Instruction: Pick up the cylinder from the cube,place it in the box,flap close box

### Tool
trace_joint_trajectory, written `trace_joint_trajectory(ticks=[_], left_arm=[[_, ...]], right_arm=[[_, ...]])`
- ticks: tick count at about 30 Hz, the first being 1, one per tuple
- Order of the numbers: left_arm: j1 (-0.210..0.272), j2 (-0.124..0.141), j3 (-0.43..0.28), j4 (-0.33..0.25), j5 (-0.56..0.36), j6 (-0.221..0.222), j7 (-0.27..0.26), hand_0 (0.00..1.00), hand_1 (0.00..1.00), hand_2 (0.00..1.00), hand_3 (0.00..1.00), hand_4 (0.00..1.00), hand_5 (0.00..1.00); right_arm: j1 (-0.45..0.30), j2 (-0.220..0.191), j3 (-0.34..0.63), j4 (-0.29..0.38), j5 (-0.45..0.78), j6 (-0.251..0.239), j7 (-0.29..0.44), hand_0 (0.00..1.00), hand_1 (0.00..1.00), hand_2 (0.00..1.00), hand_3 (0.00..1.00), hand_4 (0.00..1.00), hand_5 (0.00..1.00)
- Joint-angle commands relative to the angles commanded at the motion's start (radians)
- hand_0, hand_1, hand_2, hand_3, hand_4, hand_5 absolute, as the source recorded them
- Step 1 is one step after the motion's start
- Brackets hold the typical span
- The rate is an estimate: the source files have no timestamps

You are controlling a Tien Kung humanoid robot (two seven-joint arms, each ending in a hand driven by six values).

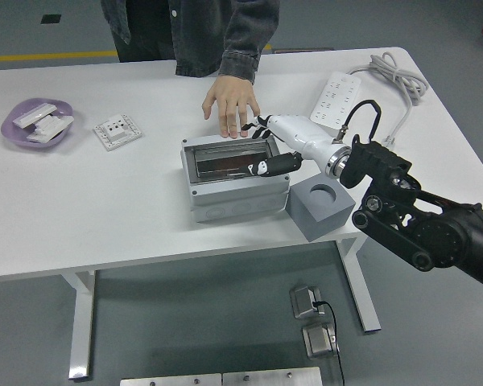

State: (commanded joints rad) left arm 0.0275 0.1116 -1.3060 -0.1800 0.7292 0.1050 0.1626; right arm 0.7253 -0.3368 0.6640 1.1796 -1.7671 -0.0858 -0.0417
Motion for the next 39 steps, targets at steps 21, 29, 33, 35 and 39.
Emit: trace_joint_trajectory(ticks=[21, 29, 33, 35, 39], left_arm=[[0.021, -0.021, 0.052, 0.000, -0.069, 0.002, -0.002, 0.662, 0.651, 0.599, 0.664, 0.594, 0.190], [0.024, -0.020, 0.061, 0.000, -0.081, 0.004, 0.001, 0.662, 0.651, 0.600, 0.664, 0.595, 0.190], [0.023, -0.021, 0.058, 0.000, -0.073, 0.007, 0.005, 0.662, 0.652, 0.600, 0.665, 0.596, 0.190], [0.023, -0.020, 0.055, 0.000, -0.065, 0.010, 0.008, 0.662, 0.652, 0.600, 0.665, 0.596, 0.190], [0.025, -0.013, 0.056, 0.000, -0.066, 0.017, 0.012, 0.663, 0.652, 0.600, 0.665, 0.599, 0.192]], right_arm=[[-0.390, 0.170, 0.542, 0.122, -0.035, -0.106, 0.121, 0.731, 0.676, 0.698, 0.819, 0.942, 0.552], [-0.467, 0.182, 0.589, 0.099, 0.110, -0.141, 0.224, 0.743, 0.684, 0.700, 0.819, 0.942, 0.557], [-0.498, 0.194, 0.569, 0.075, 0.210, -0.146, 0.291, 0.767, 0.735, 0.751, 0.826, 0.955, 0.566], [-0.510, 0.195, 0.554, 0.059, 0.271, -0.143, 0.319, 0.767, 0.735, 0.751, 0.826, 0.955, 0.566], [-0.526, 0.187, 0.545, 0.046, 0.353, -0.134, 0.336, 0.875, 0.875, 0.898, 0.938, 0.998, 0.594]])
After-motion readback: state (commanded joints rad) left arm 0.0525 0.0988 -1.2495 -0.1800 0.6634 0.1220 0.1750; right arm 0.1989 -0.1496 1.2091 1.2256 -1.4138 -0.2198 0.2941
